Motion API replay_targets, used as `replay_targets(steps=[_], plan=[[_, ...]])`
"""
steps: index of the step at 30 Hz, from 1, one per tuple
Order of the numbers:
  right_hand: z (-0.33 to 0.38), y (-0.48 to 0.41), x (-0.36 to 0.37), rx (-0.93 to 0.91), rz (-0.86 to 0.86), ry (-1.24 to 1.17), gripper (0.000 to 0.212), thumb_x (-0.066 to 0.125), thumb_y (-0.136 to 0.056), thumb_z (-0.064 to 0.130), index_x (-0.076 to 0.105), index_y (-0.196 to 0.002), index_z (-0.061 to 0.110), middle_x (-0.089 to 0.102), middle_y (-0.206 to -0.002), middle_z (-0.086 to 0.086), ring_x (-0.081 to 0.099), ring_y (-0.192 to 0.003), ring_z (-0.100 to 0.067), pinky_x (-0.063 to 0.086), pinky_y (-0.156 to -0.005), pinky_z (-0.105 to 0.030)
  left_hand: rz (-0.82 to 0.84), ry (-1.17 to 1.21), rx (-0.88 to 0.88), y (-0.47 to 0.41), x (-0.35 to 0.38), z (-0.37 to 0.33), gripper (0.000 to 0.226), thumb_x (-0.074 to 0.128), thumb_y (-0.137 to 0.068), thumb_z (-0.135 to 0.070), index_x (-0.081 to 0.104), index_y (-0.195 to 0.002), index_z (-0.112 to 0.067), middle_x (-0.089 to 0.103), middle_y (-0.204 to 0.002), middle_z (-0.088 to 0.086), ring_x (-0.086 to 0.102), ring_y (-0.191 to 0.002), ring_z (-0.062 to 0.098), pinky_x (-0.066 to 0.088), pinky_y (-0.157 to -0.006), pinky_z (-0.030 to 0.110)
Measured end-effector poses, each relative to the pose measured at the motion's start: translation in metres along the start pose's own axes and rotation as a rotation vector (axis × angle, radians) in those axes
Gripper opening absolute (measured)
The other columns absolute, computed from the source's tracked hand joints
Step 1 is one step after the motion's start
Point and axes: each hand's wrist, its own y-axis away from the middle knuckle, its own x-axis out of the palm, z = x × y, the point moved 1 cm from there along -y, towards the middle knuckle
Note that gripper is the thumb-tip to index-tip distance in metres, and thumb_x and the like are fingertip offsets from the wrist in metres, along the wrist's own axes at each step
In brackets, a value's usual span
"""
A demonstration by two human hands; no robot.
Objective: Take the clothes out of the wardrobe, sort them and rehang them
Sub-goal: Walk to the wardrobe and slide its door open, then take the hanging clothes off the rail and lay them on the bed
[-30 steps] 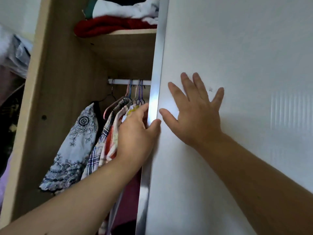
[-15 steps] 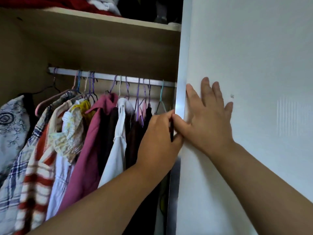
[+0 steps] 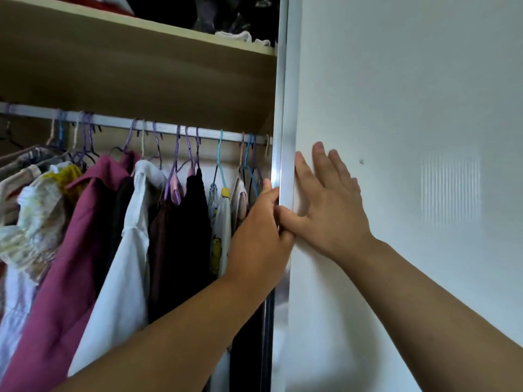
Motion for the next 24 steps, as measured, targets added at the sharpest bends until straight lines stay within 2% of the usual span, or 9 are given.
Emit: replay_targets(steps=[2,4,6,10,12,15,16,20,24], plan=[[0.005,-0.001,0.004,0.006,-0.01,-0.023,0.087,0.03,-0.074,0.072,0.001,-0.148,0.036,-0.008,-0.159,0.003,-0.01,-0.146,-0.021,0.008,-0.112,-0.057,0.007,-0.031,-0.011,0.001,-0.006,0.002,0.061,0.059,-0.089,-0.019,0.031,-0.143,-0.025,0.037,-0.148,-0.013,0.036,-0.124,-0.012,0.04,-0.101,0.022],[0.007,0.0,0.006,0.013,-0.015,-0.041,0.087,0.029,-0.074,0.071,0.0,-0.148,0.035,-0.009,-0.159,0.003,-0.012,-0.145,-0.021,0.006,-0.112,-0.057,0.026,-0.067,-0.034,0.0,-0.011,0.001,0.059,0.058,-0.089,-0.02,0.03,-0.141,-0.027,0.049,-0.139,-0.008,0.053,-0.119,0.007,0.046,-0.097,0.032],[0.008,0.0,0.006,0.016,-0.013,-0.047,0.087,0.029,-0.075,0.07,-0.002,-0.148,0.035,-0.011,-0.159,0.003,-0.014,-0.145,-0.021,0.004,-0.112,-0.058,0.051,-0.075,-0.048,0.0,-0.013,-0.003,0.06,0.057,-0.089,-0.02,0.029,-0.141,-0.028,0.054,-0.134,-0.007,0.057,-0.115,0.012,0.048,-0.095,0.037],[0.017,0.003,0.002,0.049,0.007,-0.069,0.084,0.032,-0.08,0.064,-0.003,-0.149,0.03,-0.012,-0.159,0.0,-0.014,-0.145,-0.023,0.006,-0.111,-0.061,0.151,-0.132,-0.057,0.003,-0.026,-0.006,0.071,0.063,-0.086,-0.025,0.021,-0.143,-0.035,0.047,-0.136,-0.016,0.05,-0.118,0.005,0.044,-0.095,0.02],[0.029,0.007,0.001,0.052,-0.021,-0.125,0.081,0.035,-0.084,0.06,-0.001,-0.149,0.027,-0.009,-0.159,-0.003,-0.011,-0.145,-0.025,0.006,-0.111,-0.062,0.221,-0.199,-0.046,0.011,-0.038,-0.004,0.08,0.068,-0.083,-0.034,0.017,-0.145,-0.036,0.037,-0.145,-0.018,0.04,-0.128,-0.001,0.036,-0.102,0.015],[0.062,0.016,-0.003,-0.123,-0.142,-0.184,0.074,0.044,-0.082,0.05,0.021,-0.147,0.023,0.009,-0.158,-0.009,0.003,-0.145,-0.03,0.013,-0.106,-0.065,0.18,-0.314,-0.033,0.03,-0.073,0.001,0.088,0.068,-0.082,-0.036,0.013,-0.151,-0.026,0.019,-0.153,-0.017,0.016,-0.136,-0.008,0.015,-0.106,0.002],[0.075,0.018,-0.004,-0.182,-0.164,-0.21,0.071,0.048,-0.08,0.047,0.031,-0.144,0.023,0.017,-0.156,-0.01,0.009,-0.145,-0.03,0.016,-0.105,-0.065,0.163,-0.362,-0.026,0.035,-0.087,0.001,0.088,0.067,-0.083,-0.034,0.013,-0.151,-0.023,0.016,-0.156,-0.013,0.012,-0.138,-0.007,0.012,-0.107,0.002],[0.143,0.024,-0.009,-0.281,-0.112,-0.368,0.063,0.054,-0.074,0.042,0.046,-0.134,0.023,0.035,-0.148,-0.011,0.029,-0.138,-0.032,0.025,-0.103,-0.064,0.152,-0.661,0.011,0.056,-0.16,0.0,0.082,0.06,-0.084,-0.034,0.015,-0.151,-0.02,0.012,-0.159,-0.001,0.008,-0.145,0.005,0.02,-0.118,0.031],[0.208,0.027,-0.009,-0.361,-0.055,-0.399,0.06,0.053,-0.074,0.042,0.053,-0.131,0.022,0.054,-0.133,-0.006,0.051,-0.122,-0.027,0.04,-0.097,-0.054,0.096,-0.853,0.021,0.077,-0.243,0.01,0.078,0.06,-0.082,-0.039,0.022,-0.149,-0.027,0.016,-0.158,-0.003,0.013,-0.144,0.008,0.017,-0.117,0.025]])
